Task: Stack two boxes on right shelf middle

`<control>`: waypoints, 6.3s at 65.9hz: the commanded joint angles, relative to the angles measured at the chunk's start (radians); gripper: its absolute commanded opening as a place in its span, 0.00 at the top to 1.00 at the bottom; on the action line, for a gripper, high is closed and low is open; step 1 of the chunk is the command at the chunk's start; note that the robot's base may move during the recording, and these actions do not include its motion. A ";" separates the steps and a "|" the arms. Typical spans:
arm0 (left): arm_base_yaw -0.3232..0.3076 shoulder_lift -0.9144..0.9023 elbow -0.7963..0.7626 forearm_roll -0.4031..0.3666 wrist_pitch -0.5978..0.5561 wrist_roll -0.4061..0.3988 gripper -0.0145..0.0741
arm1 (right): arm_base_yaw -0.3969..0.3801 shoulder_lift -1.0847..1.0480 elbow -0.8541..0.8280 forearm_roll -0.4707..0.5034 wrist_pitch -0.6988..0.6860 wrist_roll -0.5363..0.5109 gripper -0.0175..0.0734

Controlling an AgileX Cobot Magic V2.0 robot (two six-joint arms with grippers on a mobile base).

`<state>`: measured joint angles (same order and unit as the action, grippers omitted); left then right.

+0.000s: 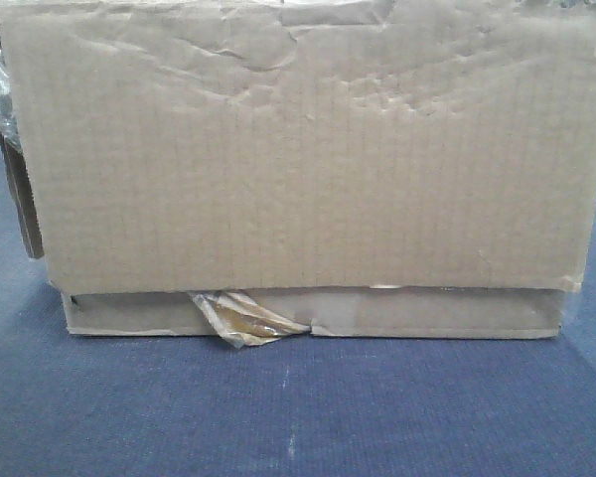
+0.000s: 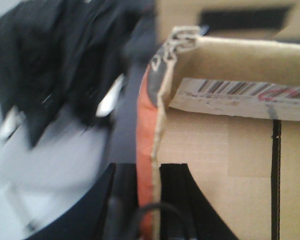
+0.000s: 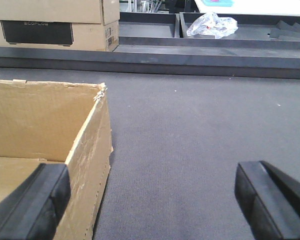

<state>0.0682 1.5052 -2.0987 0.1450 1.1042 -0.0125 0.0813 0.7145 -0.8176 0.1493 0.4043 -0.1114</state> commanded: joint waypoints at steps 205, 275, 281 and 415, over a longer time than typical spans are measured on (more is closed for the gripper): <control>-0.339 0.039 0.480 -0.088 0.105 -0.094 0.16 | 0.138 0.661 -0.688 0.058 0.660 -0.037 0.18; -0.341 0.183 0.490 -0.159 0.070 -0.108 0.32 | 0.141 0.916 -0.688 0.058 0.677 -0.041 0.84; -0.341 0.183 0.490 -0.159 0.069 -0.122 0.57 | 0.141 0.916 -0.688 0.058 0.677 -0.041 0.99; -0.341 -0.052 0.081 -0.154 -0.005 -0.152 0.96 | 0.141 0.719 -1.146 0.060 0.613 -0.041 0.98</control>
<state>-0.2799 1.4702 -2.0071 -0.0079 1.1415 -0.1675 0.2278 1.4428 -1.9507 0.2340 1.0847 -0.1401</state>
